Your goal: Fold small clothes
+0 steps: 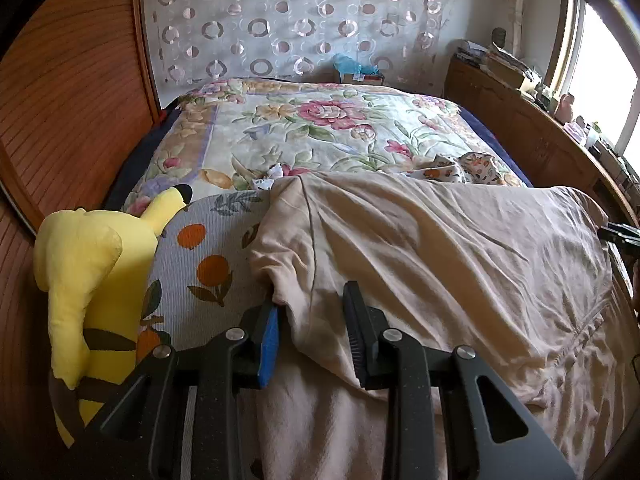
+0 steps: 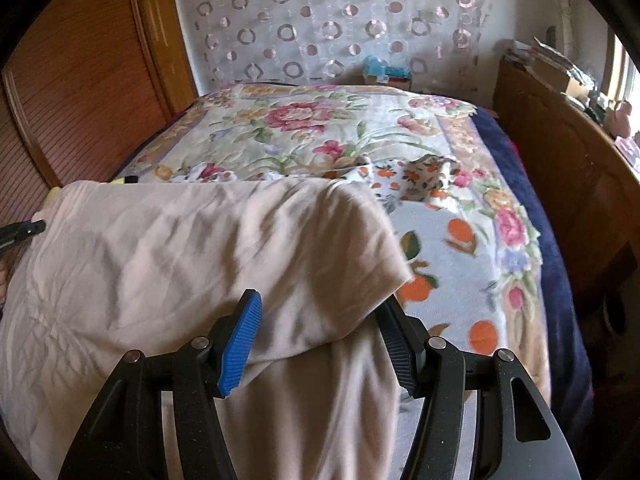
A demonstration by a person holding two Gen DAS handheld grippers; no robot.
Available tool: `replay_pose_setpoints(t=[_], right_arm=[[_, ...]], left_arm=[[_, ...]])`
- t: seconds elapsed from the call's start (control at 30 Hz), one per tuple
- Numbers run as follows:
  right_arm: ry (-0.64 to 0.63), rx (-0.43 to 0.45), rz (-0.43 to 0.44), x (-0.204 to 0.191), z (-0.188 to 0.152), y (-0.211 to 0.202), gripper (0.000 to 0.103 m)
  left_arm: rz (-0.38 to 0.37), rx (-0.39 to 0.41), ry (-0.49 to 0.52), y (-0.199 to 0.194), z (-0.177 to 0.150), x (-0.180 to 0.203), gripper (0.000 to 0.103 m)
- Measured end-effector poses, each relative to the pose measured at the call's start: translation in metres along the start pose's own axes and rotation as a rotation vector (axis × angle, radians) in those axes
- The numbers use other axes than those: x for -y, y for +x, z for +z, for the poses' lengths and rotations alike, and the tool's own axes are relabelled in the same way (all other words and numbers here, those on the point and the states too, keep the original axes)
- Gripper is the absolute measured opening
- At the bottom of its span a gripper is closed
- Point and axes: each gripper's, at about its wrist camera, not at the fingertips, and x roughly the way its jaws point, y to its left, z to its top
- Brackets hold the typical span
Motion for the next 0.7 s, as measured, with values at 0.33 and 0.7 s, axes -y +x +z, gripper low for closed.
replay_pose_setpoints(t=[0.33,0.7], right_arm=[[0.002,0.069,0.057,0.003,0.009,0.004,0.004],[-0.030,0.264,0.078,-0.004,-0.021,-0.065,0.003]], left_arm=[[-0.004,0.066,-0.004,-0.022,0.007,-0.001,0.004],[-0.035,0.216,-0.009,-0.086,0.008,0.007,0.004]])
